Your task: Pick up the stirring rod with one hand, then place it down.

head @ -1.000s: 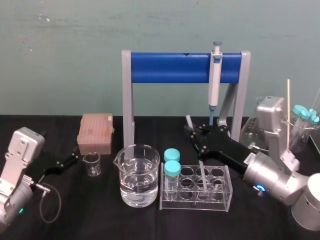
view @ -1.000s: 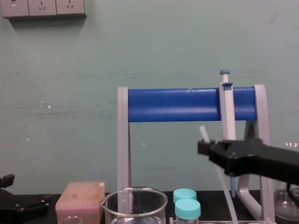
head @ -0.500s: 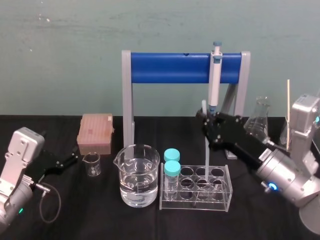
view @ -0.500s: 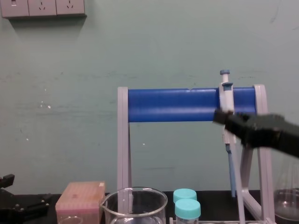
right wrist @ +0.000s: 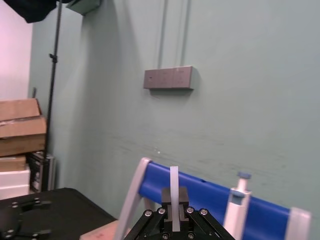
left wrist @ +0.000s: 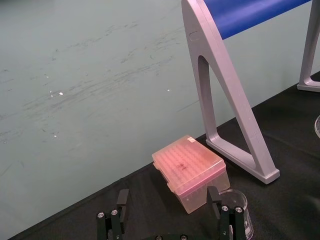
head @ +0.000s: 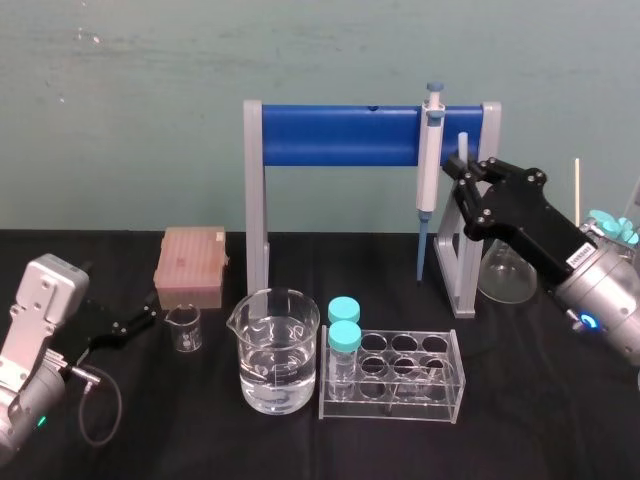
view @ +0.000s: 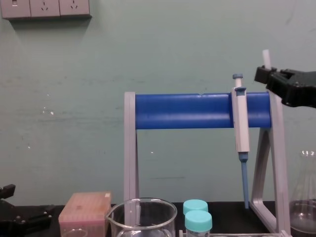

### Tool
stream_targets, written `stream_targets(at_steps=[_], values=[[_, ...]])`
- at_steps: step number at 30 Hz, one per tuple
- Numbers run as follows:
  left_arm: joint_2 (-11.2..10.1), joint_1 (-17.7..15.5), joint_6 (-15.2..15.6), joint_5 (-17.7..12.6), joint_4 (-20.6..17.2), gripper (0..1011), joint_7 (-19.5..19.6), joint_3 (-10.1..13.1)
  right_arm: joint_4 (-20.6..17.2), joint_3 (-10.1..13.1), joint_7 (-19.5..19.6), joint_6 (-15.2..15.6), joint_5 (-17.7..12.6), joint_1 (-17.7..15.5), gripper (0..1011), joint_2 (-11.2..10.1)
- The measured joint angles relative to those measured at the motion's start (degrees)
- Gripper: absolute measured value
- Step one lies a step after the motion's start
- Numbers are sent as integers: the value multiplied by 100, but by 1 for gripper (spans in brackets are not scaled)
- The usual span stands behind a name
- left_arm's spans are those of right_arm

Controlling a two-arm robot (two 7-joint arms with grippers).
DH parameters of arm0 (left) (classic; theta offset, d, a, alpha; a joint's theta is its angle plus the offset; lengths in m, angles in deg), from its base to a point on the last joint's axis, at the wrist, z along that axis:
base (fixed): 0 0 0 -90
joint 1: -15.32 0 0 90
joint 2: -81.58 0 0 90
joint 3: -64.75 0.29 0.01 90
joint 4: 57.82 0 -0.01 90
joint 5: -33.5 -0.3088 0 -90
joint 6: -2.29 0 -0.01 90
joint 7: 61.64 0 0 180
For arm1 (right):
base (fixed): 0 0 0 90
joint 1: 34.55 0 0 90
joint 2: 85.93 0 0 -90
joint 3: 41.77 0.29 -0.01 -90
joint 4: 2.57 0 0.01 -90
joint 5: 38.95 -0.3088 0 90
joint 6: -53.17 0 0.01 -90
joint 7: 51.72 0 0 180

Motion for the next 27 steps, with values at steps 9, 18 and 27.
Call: stream_targets(at_steps=[9, 18, 27], values=[[0, 0, 0, 0, 0, 1000, 0, 0, 13, 166, 36, 20, 89, -24, 68, 18], [0, 0, 0, 0, 0, 1000, 0, 0, 12, 235, 11, 39, 96, -64, 68, 49], [0, 0, 0, 0, 0, 1000, 0, 0, 6, 254, -42, 64, 73, -104, 68, 82]])
